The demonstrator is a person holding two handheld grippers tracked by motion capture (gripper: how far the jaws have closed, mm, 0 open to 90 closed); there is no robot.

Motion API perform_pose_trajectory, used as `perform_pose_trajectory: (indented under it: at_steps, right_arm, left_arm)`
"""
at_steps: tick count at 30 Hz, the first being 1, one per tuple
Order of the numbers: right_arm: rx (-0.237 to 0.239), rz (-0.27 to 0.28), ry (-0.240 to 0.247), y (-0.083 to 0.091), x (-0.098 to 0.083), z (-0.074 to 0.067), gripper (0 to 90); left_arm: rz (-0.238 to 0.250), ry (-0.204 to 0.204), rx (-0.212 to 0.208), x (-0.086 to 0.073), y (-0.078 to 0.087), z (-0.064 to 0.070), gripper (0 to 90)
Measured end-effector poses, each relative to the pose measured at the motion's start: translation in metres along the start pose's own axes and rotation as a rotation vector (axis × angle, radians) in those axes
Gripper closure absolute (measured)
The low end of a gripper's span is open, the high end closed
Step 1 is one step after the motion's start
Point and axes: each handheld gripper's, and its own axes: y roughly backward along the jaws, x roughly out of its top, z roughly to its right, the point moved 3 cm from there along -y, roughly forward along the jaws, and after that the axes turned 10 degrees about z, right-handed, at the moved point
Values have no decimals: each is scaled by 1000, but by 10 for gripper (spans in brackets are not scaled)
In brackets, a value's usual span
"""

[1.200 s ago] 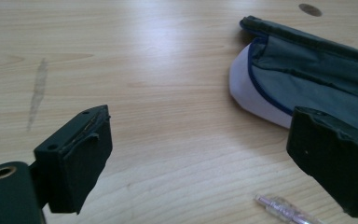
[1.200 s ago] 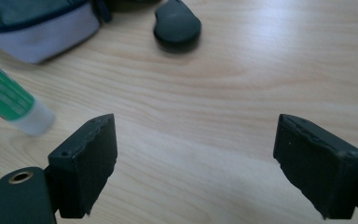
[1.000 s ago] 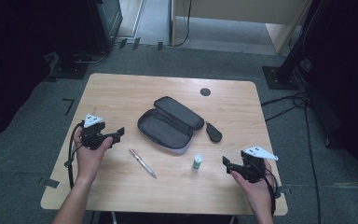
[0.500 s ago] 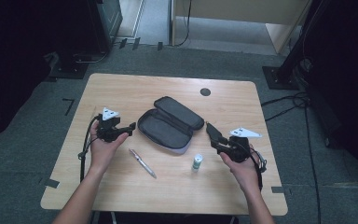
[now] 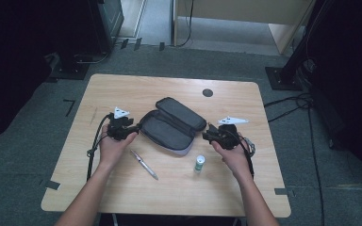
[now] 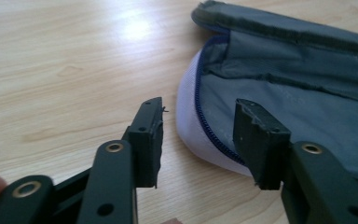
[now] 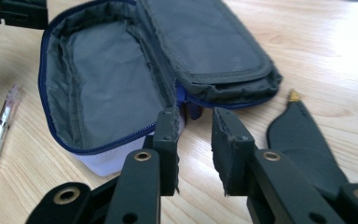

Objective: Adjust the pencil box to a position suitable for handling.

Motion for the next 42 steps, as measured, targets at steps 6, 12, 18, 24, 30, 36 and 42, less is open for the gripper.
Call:
perform_pose_trajectory:
  at_steps: [6,12,18,24,30,36,42]
  right_arm:
    - [42,-39,1,-16,2,-1,725]
    - [64,-71,-40,-31,1,1,714]
    - [67,-78,-55,-37,2,-1,709]
    - [51,-97,-49,-43,3,0,759]
    - [22,-96,-39,-45,5,5,821]
    - [-6,-85,-22,-48,7,8,845]
    - [-31,-79,-6,-51,10,10,861]
  left_arm:
    - [-40,-3,-4,-5,-6,2,682]
    - [-57,-14,-17,-7,-7,6,760]
    - [-79,-25,-29,-9,-6,8,831]
    - [-91,-26,-47,-14,-4,11,874]
    - [-109,-48,-79,-20,3,18,887]
    - [-119,-53,-120,-27,12,27,897]
    - [-134,-69,-159,-30,20,35,900]
